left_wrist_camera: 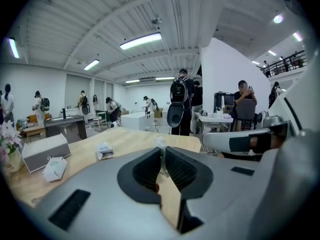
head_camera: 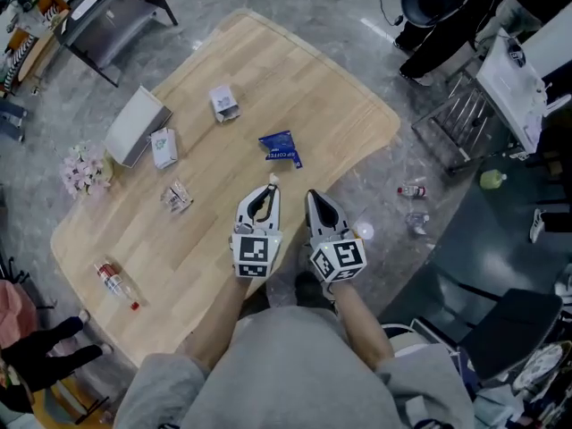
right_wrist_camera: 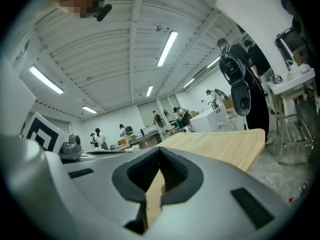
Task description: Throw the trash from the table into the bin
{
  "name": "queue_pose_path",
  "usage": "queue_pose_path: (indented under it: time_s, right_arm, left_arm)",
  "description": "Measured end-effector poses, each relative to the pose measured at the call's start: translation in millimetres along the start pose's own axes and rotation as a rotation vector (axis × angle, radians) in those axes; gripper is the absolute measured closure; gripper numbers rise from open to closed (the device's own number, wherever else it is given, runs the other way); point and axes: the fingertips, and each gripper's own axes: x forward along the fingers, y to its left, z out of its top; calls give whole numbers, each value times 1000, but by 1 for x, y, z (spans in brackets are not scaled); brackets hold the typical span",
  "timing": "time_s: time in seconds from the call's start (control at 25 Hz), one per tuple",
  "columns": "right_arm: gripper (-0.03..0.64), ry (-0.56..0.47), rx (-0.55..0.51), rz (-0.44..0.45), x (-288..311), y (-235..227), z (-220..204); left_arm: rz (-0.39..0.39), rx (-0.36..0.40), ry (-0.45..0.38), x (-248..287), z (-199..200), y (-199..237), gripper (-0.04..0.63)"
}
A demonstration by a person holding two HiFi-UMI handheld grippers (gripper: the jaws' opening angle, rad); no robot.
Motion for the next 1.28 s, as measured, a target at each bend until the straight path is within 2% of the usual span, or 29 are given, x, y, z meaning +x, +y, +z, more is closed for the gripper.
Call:
queue_pose_path:
  time_s: [0.24,0.6,0.76,1.0,1.28]
  right_arm:
    - [612,-58,-22,32,-13,18,30]
    - [612,-62,-41,125,-33,26,41]
    - [612,-67,-47,150,-42,30,47]
    - [612,-106,-67,121,-58,36,54]
    - [612,-142,-97,1,-93,58,49]
  left_arm:
    - [31,28,-105,-28,42,-8,560]
    - [136,21,-156,-59,54,-21,560]
    - [156,25,-167,-68,59,-29,560]
    - [113,45,-192,-78,63,-40,560]
    - [-7,53,-218,-109,61,-52,560]
